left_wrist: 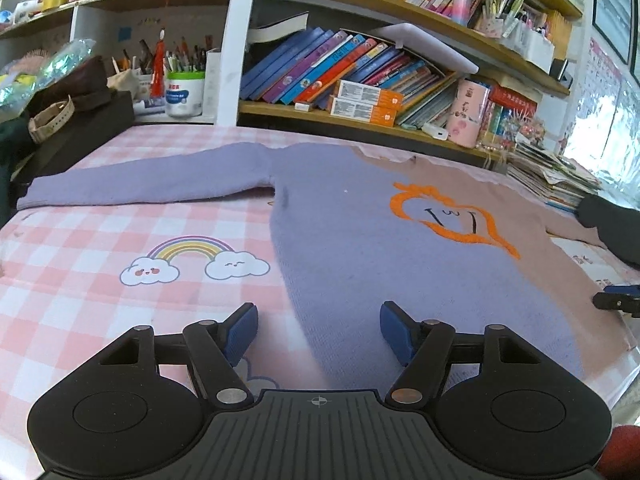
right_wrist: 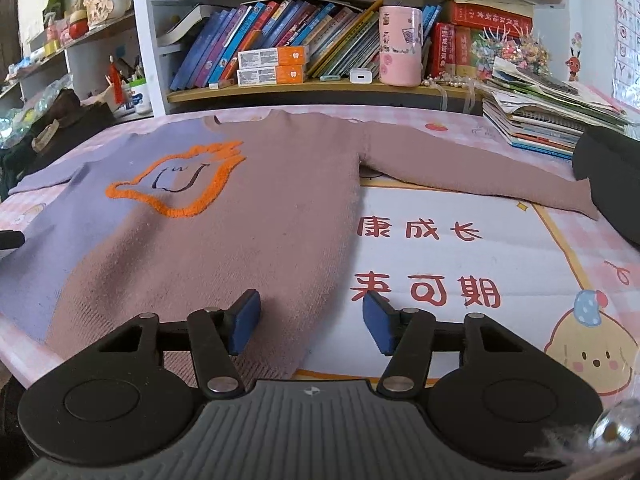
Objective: Fold clothes
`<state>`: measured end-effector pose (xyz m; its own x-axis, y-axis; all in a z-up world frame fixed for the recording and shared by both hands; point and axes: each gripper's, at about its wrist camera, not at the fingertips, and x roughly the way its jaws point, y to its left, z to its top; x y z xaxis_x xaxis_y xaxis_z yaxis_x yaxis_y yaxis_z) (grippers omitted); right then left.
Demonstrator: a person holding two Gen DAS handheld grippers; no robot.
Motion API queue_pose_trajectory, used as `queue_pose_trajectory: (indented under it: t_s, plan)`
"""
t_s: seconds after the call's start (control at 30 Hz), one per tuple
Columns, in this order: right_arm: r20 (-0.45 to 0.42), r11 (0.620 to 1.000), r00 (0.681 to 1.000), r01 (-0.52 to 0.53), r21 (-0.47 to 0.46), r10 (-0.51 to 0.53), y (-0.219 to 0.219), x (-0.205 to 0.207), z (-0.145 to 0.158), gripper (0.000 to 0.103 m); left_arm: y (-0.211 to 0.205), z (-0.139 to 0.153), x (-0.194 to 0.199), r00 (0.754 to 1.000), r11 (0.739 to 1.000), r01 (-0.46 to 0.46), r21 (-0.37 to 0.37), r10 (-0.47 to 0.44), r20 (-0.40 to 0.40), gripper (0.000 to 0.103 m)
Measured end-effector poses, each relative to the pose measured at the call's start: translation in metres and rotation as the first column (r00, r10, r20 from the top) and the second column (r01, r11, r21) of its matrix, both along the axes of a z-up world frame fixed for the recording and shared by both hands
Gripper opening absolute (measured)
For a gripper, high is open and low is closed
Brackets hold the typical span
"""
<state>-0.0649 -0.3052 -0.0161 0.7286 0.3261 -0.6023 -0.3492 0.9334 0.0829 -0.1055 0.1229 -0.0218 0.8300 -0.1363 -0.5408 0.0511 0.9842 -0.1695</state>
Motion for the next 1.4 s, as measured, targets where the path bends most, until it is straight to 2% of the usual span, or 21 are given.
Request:
queue_pose_trajectory:
  t_s: [0.07,0.2,0.47,0.7,0.77,0.83,0.87,0.93,1.0,1.07,1.4]
  plan:
    - [0.003,1.0,1.0,-0.003,0.006,0.003,0.0,-0.001,0.0,0.047,-0.001,0.0,-0.001,1.0,1.0,0.0,0.007,0.0,0.001,0.065]
    - [0.004,1.0,1.0,-0.018,0.005,0.018,0.003,-0.001,0.001,0.039,-0.005,-0.001,-0.001,1.0,1.0,0.023,-0.001,-0.023,0.006,0.051]
    - [0.008,1.0,1.0,-0.016,-0.001,0.016,0.008,-0.001,0.0,0.038,-0.011,-0.002,-0.001,0.999,0.999,0.033,0.035,-0.033,0.019,0.05]
    - [0.013,1.0,1.0,-0.02,0.0,0.02,0.009,-0.001,-0.001,0.036,-0.012,-0.001,0.0,0.999,0.999,0.028,0.033,-0.028,0.016,0.047]
    - [0.013,1.0,1.0,-0.021,0.003,0.02,0.009,-0.001,-0.001,0.034,-0.011,-0.001,0.0,1.0,0.999,0.025,0.038,-0.025,0.014,0.043]
    - [0.015,1.0,1.0,-0.02,0.003,0.02,0.01,-0.001,-0.001,0.033,-0.008,-0.001,0.0,1.0,1.0,0.015,0.017,-0.015,0.015,0.027]
    - [0.015,1.0,1.0,-0.021,0.006,0.021,0.01,-0.001,-0.001,0.031,-0.007,-0.002,0.0,1.0,1.0,0.007,0.005,-0.007,0.016,0.024]
    - [0.016,1.0,1.0,-0.025,0.012,0.025,0.01,-0.001,-0.001,0.027,-0.001,-0.003,0.0,1.0,1.0,-0.007,-0.014,0.007,0.019,0.01]
    - [0.016,0.999,0.999,-0.039,0.021,0.038,0.011,0.001,-0.002,0.021,0.006,-0.005,0.001,1.0,0.999,-0.012,-0.045,0.013,0.021,0.005]
    - [0.013,0.998,0.999,-0.05,0.033,0.05,0.013,0.003,-0.002,0.014,0.012,-0.006,0.001,1.0,0.998,-0.011,-0.068,0.012,0.023,0.004]
    - [0.02,0.996,0.996,-0.092,0.021,0.091,0.034,0.031,-0.003,0.013,0.021,-0.004,0.002,0.998,0.997,-0.054,-0.055,0.055,0.018,0.004]
